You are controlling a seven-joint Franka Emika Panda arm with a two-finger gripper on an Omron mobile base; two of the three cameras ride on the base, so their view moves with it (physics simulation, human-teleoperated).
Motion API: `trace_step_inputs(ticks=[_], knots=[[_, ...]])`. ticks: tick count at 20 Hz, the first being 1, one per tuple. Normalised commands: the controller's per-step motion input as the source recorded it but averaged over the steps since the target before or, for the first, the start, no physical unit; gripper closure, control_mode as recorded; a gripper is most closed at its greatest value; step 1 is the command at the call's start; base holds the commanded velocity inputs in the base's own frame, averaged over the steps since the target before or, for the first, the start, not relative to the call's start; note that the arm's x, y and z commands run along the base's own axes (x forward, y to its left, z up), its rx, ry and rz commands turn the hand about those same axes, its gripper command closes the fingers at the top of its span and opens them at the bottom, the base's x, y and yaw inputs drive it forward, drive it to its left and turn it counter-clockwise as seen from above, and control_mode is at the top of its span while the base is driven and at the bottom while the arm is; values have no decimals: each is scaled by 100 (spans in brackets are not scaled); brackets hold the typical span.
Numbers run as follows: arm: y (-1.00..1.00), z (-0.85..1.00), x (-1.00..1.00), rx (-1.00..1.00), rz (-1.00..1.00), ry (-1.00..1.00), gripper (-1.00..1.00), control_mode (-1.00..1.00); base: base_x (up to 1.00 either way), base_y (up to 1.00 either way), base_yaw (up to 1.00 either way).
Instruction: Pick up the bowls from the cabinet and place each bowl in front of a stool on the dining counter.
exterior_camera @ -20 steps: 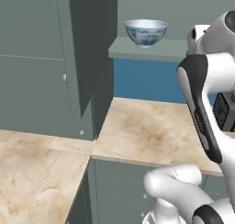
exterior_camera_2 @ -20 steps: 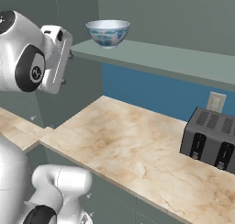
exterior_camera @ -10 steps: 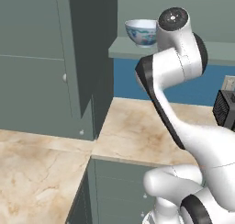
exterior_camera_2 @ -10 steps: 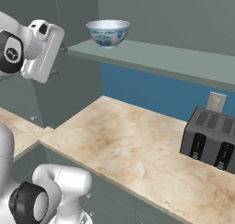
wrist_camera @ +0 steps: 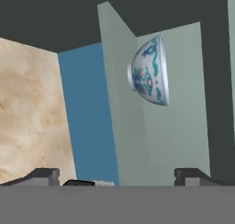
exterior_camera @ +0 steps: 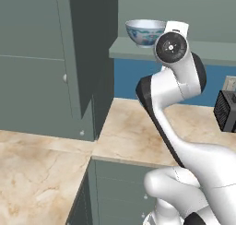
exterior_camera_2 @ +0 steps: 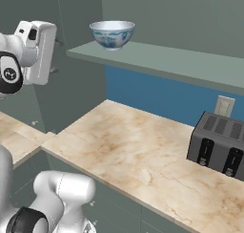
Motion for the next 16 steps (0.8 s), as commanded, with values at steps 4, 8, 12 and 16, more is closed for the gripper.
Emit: trace_step_inputs(ticks=[4,8,12,16], knots=[[0,36,0,-11,5,-10,-100,-100,0,0,0],[0,29,0,-8,0,2,-100,-100,0,0,0],[-4,6,12,2,0,10,-100,-100,0,0,0],[-18,0,42,4,1,2,-100,-100,0,0,0]])
